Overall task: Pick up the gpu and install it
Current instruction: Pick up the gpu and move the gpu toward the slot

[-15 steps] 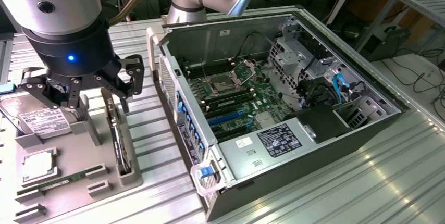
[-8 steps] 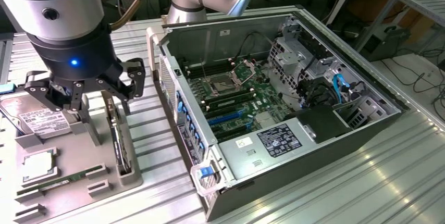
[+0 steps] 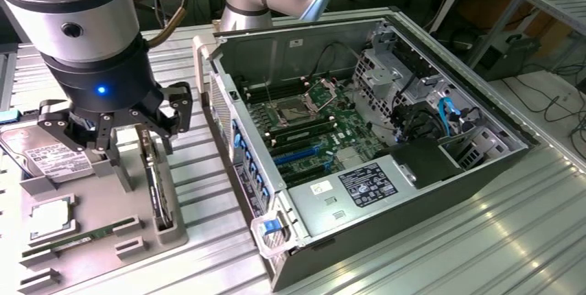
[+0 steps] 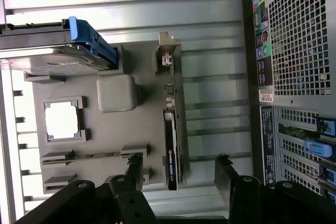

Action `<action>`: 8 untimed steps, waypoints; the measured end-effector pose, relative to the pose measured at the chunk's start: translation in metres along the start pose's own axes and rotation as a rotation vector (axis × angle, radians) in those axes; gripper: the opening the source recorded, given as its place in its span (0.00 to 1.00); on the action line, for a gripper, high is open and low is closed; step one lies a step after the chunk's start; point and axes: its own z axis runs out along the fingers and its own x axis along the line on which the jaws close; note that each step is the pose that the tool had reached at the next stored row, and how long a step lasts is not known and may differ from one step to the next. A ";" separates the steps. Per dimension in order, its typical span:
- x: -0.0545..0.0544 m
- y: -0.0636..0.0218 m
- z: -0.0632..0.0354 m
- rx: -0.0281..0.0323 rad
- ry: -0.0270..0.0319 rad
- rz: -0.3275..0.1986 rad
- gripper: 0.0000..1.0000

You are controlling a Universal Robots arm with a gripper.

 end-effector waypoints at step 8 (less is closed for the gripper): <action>0.000 -0.0003 0.0073 0.0001 0.0000 0.000 0.66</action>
